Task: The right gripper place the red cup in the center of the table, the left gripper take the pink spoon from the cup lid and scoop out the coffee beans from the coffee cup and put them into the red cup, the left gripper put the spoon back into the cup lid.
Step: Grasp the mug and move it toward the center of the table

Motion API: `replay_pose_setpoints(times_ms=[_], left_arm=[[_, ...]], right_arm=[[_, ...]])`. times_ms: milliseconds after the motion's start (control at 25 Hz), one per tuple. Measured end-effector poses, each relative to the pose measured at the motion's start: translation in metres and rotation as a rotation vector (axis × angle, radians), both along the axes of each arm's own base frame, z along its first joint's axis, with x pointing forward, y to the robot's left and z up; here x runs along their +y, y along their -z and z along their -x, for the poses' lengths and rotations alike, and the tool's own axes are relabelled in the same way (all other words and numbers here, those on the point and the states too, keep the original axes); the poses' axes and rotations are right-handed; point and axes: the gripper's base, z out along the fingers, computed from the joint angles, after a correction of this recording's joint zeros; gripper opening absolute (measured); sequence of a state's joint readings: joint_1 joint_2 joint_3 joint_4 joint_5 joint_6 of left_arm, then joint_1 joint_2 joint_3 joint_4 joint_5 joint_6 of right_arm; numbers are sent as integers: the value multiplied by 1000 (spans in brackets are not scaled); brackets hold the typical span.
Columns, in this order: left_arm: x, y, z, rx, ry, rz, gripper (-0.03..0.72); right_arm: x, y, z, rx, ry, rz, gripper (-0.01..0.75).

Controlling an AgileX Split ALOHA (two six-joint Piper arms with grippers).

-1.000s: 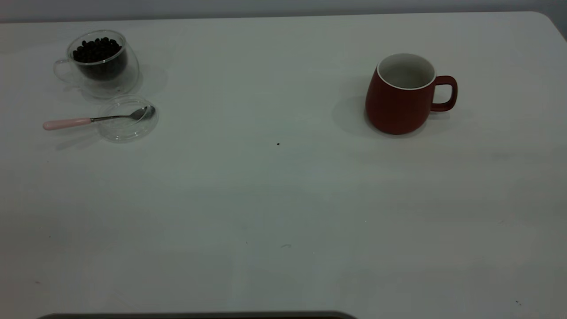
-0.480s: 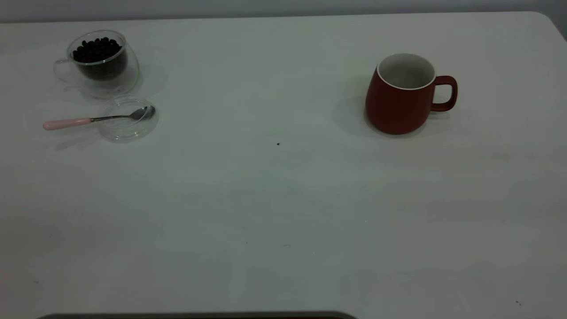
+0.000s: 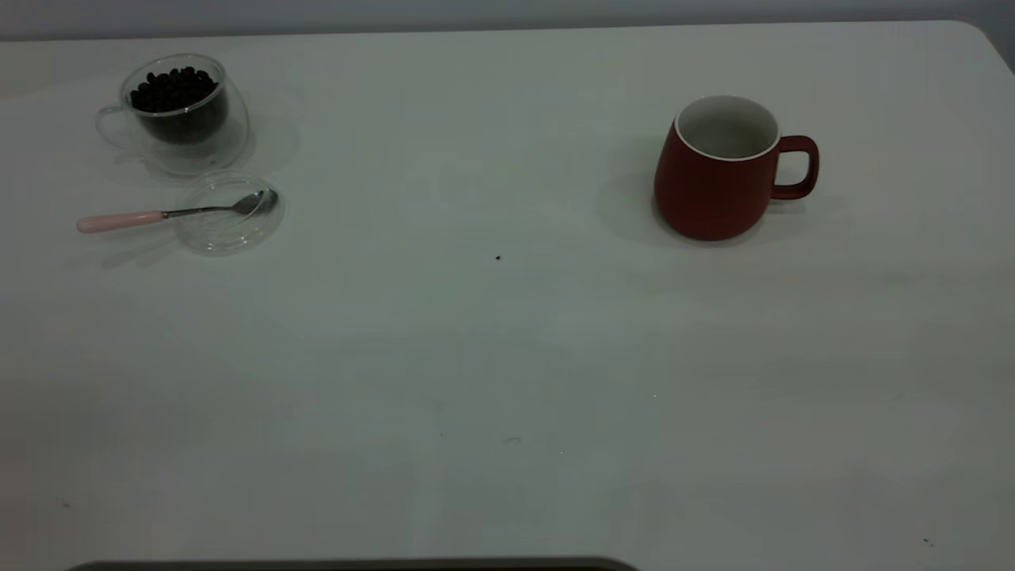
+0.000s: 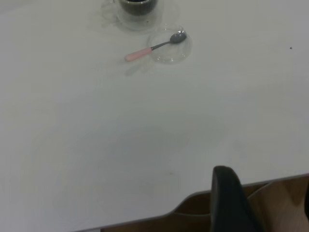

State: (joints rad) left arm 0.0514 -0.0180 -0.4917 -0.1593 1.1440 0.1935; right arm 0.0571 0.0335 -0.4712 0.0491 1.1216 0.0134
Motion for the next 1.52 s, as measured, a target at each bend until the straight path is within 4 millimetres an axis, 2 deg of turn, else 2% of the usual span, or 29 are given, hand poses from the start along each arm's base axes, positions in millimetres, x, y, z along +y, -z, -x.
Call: replay_pose_setpoints(times_ms=[120, 240, 320, 440, 640, 800, 1080, 1280, 1520], left_arm=[[0, 0, 0, 0, 0, 0, 434], [0, 0, 0, 0, 0, 0, 434], [0, 0, 0, 0, 0, 0, 434], [0, 0, 0, 0, 0, 0, 434], [0, 0, 0, 0, 0, 0, 434], [0, 0, 0, 0, 0, 0, 434], [0, 0, 0, 0, 0, 0, 434], [0, 0, 0, 0, 0, 0, 434], [0, 0, 0, 0, 0, 0, 434]], right_arm=[[3, -2, -7, 30, -22, -16, 534], [8, -10, -28, 56, -59, -30, 543], [10, -14, -50, 60, -89, -12, 568], [15, -12, -91, 91, -155, 30, 613], [24, -2, -165, 160, -301, 115, 621], [30, 18, -228, 237, -422, 198, 602], [34, 74, -330, 292, -690, 441, 575], [37, 124, -370, 330, -858, 546, 575], [29, 177, -401, 341, -986, 610, 575]])
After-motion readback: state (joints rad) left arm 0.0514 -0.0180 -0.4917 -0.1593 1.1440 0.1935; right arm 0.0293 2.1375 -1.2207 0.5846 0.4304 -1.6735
